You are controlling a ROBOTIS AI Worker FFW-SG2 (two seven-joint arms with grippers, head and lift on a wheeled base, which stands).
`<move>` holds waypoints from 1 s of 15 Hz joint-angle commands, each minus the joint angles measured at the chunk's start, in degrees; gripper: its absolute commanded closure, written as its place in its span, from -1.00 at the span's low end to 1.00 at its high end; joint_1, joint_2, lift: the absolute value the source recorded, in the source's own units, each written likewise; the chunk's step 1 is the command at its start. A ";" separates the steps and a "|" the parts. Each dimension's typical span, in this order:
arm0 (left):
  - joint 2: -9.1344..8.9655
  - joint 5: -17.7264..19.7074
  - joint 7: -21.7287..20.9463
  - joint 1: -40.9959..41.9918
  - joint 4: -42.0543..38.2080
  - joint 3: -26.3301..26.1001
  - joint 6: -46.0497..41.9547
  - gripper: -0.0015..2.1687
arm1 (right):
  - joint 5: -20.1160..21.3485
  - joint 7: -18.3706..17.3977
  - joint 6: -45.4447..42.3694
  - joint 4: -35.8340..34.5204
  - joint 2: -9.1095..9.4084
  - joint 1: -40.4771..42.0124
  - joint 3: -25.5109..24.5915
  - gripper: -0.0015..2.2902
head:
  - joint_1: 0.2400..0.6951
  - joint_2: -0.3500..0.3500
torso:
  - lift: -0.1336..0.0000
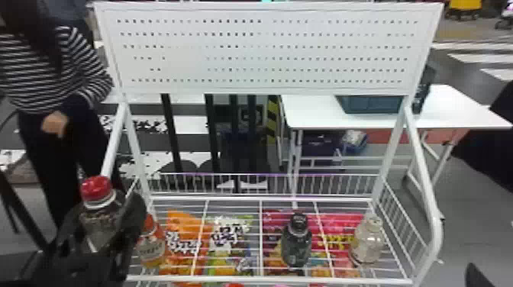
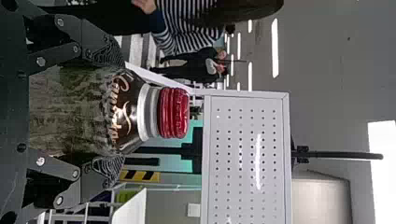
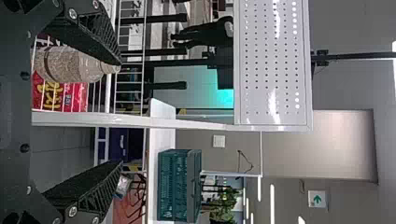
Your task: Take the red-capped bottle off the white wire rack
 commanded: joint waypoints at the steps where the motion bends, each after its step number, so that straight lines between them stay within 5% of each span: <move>1: 0.00 0.01 -0.88 1.60 0.18 1.71 -0.70 0.71 | 0.07 -0.01 2.15 -0.43 -0.39 -0.51 -0.08 -0.87 | 0.14 0.00 | 1.00; 15: -0.62 -0.25 -0.97 2.13 0.44 1.18 -1.57 0.71 | -0.63 -1.07 7.25 -2.27 -1.36 -1.92 -0.43 -0.87 | 0.14 0.00 | 1.00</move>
